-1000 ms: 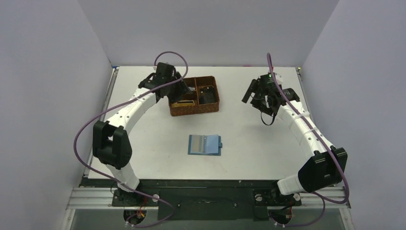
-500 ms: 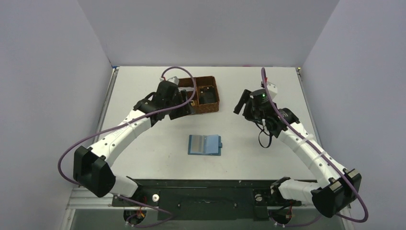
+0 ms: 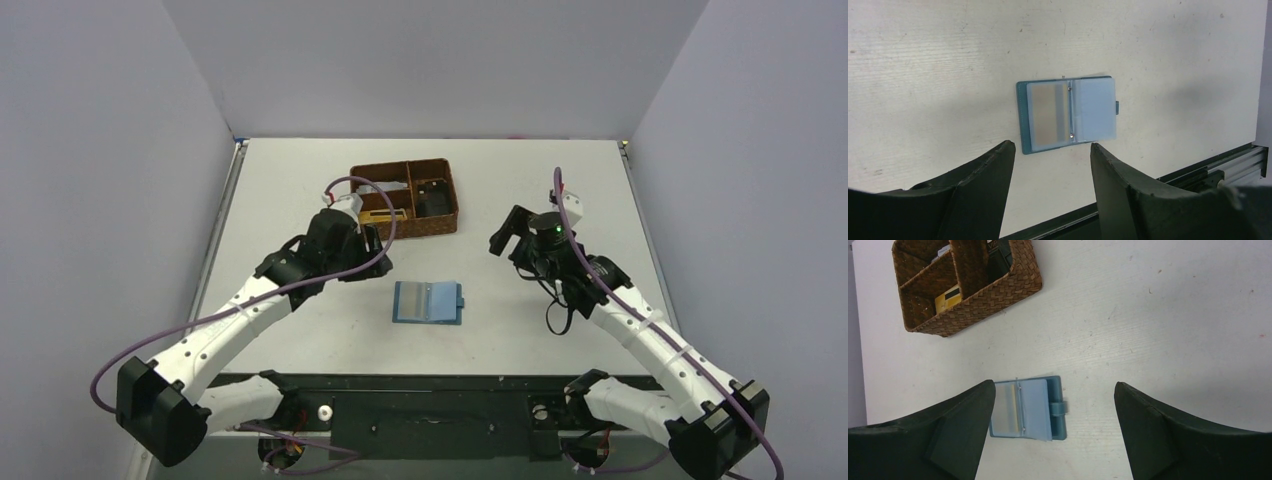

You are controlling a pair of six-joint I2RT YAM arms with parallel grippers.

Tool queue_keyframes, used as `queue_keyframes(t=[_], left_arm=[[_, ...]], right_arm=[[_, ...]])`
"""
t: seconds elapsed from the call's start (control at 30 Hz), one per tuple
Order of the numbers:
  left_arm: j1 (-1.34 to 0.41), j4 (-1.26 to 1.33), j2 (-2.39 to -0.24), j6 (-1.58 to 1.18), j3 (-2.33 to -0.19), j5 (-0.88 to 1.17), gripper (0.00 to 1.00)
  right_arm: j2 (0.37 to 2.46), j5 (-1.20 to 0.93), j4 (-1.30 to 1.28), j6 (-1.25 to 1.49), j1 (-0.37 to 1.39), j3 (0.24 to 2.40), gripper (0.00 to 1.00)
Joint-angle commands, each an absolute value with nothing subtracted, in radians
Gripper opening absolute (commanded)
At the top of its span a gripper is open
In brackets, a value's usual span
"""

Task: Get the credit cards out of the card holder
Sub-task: Reset both arms

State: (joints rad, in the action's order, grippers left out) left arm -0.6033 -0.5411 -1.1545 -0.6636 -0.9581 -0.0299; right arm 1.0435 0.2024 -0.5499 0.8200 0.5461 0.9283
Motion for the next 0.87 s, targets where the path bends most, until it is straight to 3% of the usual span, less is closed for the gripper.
queue_keyframes(t=[0.0, 0.83], left_arm=[[-0.607, -0.465, -1.093, -0.629, -0.940, -0.053, 0.55], [-0.606, -0.440, -1.067, -0.638, -0.892, -0.035, 0.55]], right_arm=[[1.015, 0.208, -0.474, 0.810, 0.555, 0.914, 0.85], [0.968, 0.211, -0.479, 0.811, 0.554, 0.889, 0.85]])
